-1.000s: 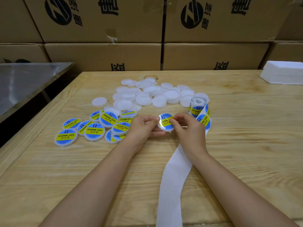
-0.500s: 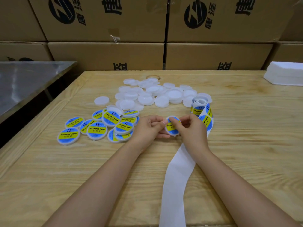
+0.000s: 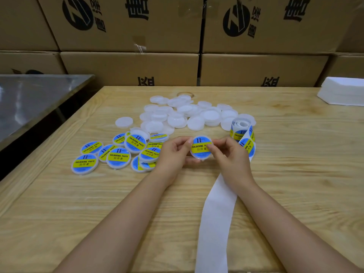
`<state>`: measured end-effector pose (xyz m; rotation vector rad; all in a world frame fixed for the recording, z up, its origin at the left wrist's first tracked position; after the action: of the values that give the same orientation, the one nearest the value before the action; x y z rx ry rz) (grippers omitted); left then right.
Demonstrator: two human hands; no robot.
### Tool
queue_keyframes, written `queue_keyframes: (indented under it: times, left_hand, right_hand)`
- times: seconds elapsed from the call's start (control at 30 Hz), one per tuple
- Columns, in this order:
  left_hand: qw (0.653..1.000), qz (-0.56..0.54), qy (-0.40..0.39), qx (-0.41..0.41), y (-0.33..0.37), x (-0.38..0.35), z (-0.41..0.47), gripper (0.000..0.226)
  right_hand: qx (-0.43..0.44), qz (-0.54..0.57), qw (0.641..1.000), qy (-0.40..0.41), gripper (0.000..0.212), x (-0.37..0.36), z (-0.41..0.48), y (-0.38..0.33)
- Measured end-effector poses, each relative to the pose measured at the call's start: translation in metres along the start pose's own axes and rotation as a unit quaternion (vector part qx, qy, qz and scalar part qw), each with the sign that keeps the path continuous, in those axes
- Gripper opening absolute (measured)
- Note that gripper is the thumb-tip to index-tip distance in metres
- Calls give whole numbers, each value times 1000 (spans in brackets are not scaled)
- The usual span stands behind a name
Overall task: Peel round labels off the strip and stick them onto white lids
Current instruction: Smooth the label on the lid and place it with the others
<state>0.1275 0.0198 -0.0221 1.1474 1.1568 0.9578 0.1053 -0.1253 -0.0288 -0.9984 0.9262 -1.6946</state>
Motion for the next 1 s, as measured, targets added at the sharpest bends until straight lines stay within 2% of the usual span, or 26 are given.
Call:
queue_keyframes:
  times: [0.23, 0.37, 0.47, 0.57, 0.67, 0.8, 0.93, 1.0]
  left_hand:
    - [994, 77, 52, -61, -2, -3, 0, 17]
    - [972, 168, 102, -131, 6, -2, 2, 18]
    - [936, 270, 121, -191, 19, 6, 4, 22]
    - [893, 352, 183, -213, 33, 28, 11, 26]
    - [846, 432, 252, -186, 40, 57, 15, 30]
    - [759, 557, 309, -133, 35, 80, 14, 38]
    - [710, 623, 316, -89, 29, 87, 17, 41]
    - [700, 635, 316, -90, 26, 89, 16, 45]
  right_hand:
    - [3, -1, 1000, 16, 21, 1, 0, -1]
    - [28, -11, 999, 14, 20, -2, -2, -7]
    - [24, -6, 1000, 16, 18, -3, -2, -5]
    - [-15, 34, 998, 60, 21, 2, 0, 0]
    - [-26, 26, 996, 82, 17, 4, 1, 3]
    - [-32, 22, 995, 90, 17, 3, 2, 4]
    - [-42, 25, 994, 99, 18, 5, 3, 6]
    - [-47, 27, 993, 103, 19, 5, 3, 6]
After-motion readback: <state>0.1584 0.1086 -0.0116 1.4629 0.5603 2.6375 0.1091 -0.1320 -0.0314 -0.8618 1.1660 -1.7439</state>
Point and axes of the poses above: each hand's wrist, its own z-axis towards the middle knuckle, its own x-axis out of the back of the hand, y = z × x, the point moved 1 cm from there along z, towards the middle knuckle, and after that the axes turned 3 degrees about -y, right-handed, at the moved point
